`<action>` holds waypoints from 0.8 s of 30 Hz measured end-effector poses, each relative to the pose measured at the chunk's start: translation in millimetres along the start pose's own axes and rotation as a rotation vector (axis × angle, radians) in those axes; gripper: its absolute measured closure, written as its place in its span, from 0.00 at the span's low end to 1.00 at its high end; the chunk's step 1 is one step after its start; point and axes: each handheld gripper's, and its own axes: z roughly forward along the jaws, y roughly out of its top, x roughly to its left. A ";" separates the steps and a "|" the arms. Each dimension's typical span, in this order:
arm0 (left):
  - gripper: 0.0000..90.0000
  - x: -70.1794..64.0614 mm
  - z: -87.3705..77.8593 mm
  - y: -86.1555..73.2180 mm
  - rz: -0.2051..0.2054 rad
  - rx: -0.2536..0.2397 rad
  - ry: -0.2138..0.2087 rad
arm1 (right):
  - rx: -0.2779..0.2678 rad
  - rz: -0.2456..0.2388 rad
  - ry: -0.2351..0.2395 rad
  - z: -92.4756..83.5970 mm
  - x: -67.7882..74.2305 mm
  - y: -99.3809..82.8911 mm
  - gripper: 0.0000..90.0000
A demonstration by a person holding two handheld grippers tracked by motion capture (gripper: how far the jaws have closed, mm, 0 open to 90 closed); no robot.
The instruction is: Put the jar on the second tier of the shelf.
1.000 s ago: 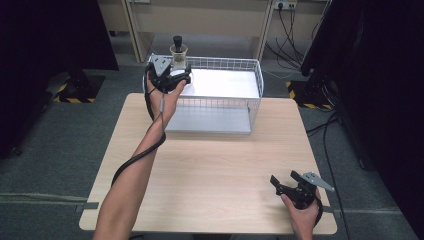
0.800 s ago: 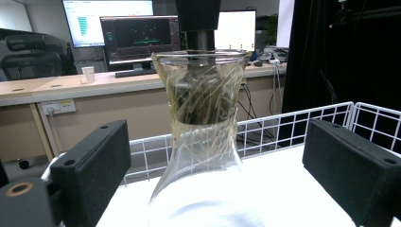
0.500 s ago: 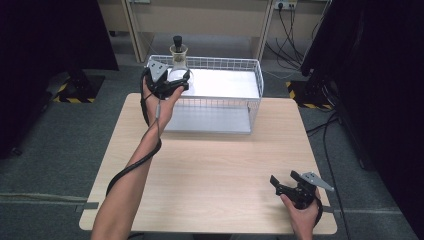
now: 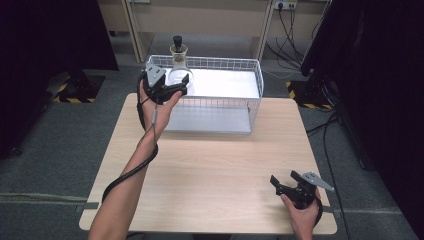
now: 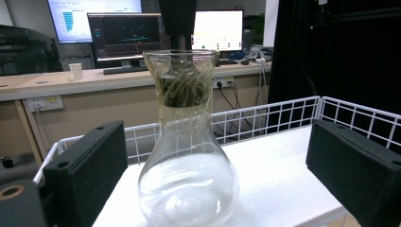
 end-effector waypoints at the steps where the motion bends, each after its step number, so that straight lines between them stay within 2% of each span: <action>1: 0.06 -0.5 -1.5 -1.0 -0.002 -0.002 -0.005 | 0.000 -0.001 0.000 0.0 0.0 0.0 0.04; 3: 0.06 -1.3 -4.3 -2.6 -0.009 -0.007 -0.008 | 0.002 -0.001 -0.001 0.2 0.1 0.1 0.04; 16: 0.06 -9.0 -18.0 -19.3 0.007 0.018 -0.037 | 0.002 -0.001 0.000 0.1 0.2 0.1 0.04; 24: 0.06 -6.6 -28.8 -35.1 0.005 0.038 -0.044 | 0.003 -0.002 -0.002 0.2 0.3 0.1 0.04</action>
